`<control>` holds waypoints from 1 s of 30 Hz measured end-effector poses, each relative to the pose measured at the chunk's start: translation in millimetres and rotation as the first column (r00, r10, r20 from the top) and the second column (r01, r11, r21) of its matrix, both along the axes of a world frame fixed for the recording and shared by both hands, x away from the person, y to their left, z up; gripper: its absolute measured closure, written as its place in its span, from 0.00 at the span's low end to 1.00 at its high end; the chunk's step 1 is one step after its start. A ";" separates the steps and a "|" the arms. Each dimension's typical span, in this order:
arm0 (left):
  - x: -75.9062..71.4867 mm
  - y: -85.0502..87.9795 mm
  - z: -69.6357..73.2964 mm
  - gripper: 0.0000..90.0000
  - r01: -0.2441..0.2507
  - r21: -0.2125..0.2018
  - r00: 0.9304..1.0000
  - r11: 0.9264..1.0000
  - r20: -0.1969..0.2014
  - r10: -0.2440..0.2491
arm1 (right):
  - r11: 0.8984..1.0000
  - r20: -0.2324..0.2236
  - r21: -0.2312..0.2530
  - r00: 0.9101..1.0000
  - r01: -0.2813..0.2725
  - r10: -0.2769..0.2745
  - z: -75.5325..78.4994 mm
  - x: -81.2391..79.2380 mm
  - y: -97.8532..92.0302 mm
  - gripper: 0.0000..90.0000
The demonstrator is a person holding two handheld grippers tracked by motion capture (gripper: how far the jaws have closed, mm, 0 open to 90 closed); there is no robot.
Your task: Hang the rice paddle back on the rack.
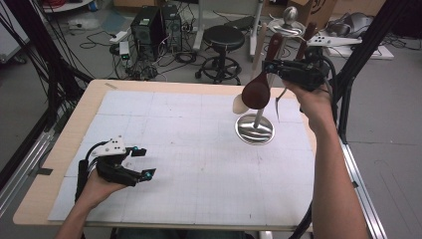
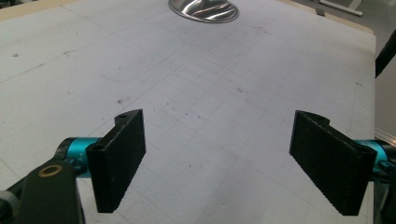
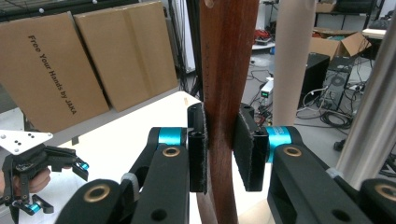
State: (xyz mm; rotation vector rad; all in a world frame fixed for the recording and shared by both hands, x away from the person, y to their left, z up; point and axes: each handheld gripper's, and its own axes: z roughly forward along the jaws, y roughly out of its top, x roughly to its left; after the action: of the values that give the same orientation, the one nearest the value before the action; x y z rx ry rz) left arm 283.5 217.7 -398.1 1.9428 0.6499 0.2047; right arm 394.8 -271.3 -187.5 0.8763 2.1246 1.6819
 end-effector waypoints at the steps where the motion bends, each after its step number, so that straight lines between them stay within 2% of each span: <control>1: -0.1 -0.1 -0.1 0.21 0.000 0.000 1.000 1.000 0.000 0.000 | 1.000 -0.001 -0.003 1.000 0.001 -0.001 0.1 0.5 0.0 0.85; 12: -0.1 -0.6 -0.4 0.21 0.003 0.002 1.000 1.000 -0.003 -0.003 | 1.000 -0.009 -0.017 1.000 0.026 -0.026 1.7 5.9 0.6 0.85; 30: -0.1 -0.4 -0.4 0.21 0.004 0.002 1.000 1.000 -0.003 -0.004 | 0.997 -0.011 0.005 0.997 0.076 -0.076 -4.0 9.3 -3.4 0.85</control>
State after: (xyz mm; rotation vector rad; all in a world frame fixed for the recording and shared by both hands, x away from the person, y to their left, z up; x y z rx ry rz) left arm 283.4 217.3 -398.5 1.9461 0.6482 0.2004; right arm 404.1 -274.8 -191.6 0.9575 2.0674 1.6495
